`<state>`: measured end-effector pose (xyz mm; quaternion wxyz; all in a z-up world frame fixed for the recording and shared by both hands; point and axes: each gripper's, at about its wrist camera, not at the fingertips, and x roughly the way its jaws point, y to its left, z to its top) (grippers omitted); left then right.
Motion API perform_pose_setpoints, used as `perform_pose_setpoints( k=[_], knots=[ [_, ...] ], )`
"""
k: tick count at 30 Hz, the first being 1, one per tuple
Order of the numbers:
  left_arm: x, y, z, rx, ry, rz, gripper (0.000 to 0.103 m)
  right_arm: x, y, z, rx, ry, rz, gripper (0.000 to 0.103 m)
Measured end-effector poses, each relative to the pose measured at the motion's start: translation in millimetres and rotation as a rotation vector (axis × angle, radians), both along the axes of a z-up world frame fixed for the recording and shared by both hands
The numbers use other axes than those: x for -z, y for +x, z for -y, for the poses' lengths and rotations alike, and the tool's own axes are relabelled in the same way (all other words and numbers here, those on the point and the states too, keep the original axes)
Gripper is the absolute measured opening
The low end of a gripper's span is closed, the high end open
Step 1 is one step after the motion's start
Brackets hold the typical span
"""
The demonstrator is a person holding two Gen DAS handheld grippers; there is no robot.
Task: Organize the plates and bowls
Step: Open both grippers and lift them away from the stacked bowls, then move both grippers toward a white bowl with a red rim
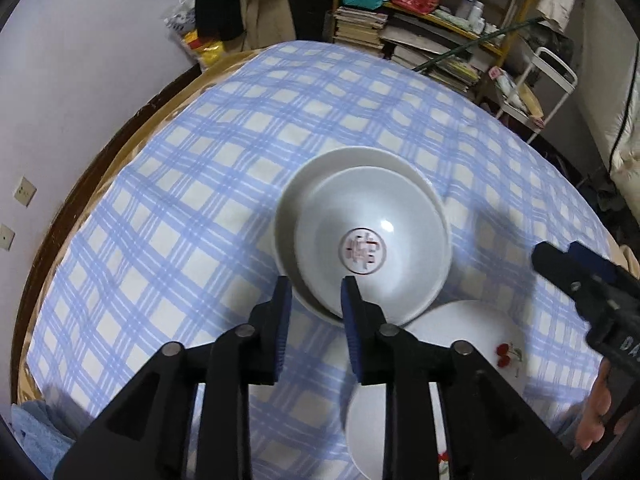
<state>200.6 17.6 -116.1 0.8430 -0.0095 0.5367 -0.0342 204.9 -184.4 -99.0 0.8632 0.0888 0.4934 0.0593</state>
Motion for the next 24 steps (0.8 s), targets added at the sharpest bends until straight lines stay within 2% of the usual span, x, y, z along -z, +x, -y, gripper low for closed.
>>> perform_pose_setpoints(
  k=[3,5,7,8,9,10,17,24],
  knots=[
    [-9.6,-3.4,10.8,0.013,0.013,0.025,0.03,-10.5,-12.4,21.9,0.051,-0.017,0.03,0.103],
    [-20.7,-5.5,22.8,0.016,0.057,0.064,0.039,-15.4,-17.6,38.4,0.094,-0.041,0.024,0.103],
    [-30.3,-7.2,31.7,0.019,0.072,0.092,0.063,-19.5,-21.3,50.5,0.11,-0.042,0.022,0.103],
    [-36.5,-10.3,38.9,0.026,0.079,0.114,0.069,-22.1,-23.7,56.8,0.12,-0.039,0.026,0.103],
    [-40.4,-12.3,44.8,0.034,0.086,0.128,0.079,-25.4,-26.8,63.8,0.132,-0.035,0.032,0.103],
    [-44.2,-14.6,52.2,0.043,0.092,0.141,0.083,-29.7,-30.5,71.5,0.146,-0.032,0.043,0.103],
    [-49.6,-26.6,114.8,0.13,0.093,0.136,0.084,-52.7,-57.4,121.0,0.222,-0.086,0.093,0.103],
    [-39.9,-38.0,180.2,0.24,0.119,0.123,0.084,-49.6,-85.9,183.0,0.352,-0.085,0.12,0.103]
  ],
)
